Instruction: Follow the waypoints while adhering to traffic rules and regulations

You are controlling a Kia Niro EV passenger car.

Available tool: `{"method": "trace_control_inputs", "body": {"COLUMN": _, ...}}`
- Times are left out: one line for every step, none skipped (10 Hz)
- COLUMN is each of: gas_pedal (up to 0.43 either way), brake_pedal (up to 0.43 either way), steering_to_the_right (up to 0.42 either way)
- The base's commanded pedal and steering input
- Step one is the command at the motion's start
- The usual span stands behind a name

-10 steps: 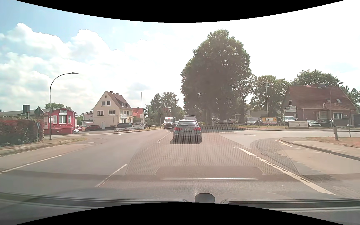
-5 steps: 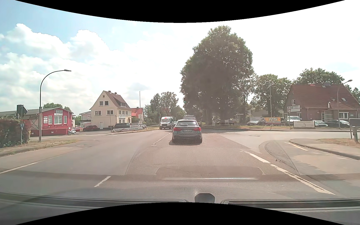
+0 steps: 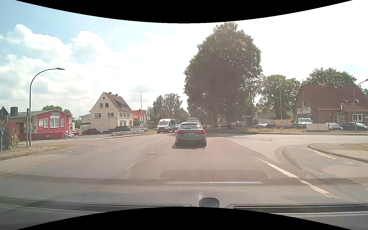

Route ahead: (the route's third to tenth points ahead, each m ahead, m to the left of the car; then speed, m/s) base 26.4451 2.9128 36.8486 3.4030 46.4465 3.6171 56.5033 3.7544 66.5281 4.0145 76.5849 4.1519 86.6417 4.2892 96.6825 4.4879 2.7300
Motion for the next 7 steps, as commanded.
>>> {"method": "trace_control_inputs", "body": {"gas_pedal": 0.248, "brake_pedal": 0.0, "steering_to_the_right": -0.002}}
{"method": "trace_control_inputs", "body": {"gas_pedal": 0.28, "brake_pedal": 0.0, "steering_to_the_right": -0.002}}
{"method": "trace_control_inputs", "body": {"gas_pedal": 0.319, "brake_pedal": 0.0, "steering_to_the_right": -0.003}}
{"method": "trace_control_inputs", "body": {"gas_pedal": 0.398, "brake_pedal": 0.0, "steering_to_the_right": -0.002}}
{"method": "trace_control_inputs", "body": {"gas_pedal": 0.429, "brake_pedal": 0.0, "steering_to_the_right": -0.003}}
{"method": "trace_control_inputs", "body": {"gas_pedal": 0.441, "brake_pedal": 0.0, "steering_to_the_right": -0.003}}
{"method": "trace_control_inputs", "body": {"gas_pedal": 0.441, "brake_pedal": 0.0, "steering_to_the_right": -0.004}}
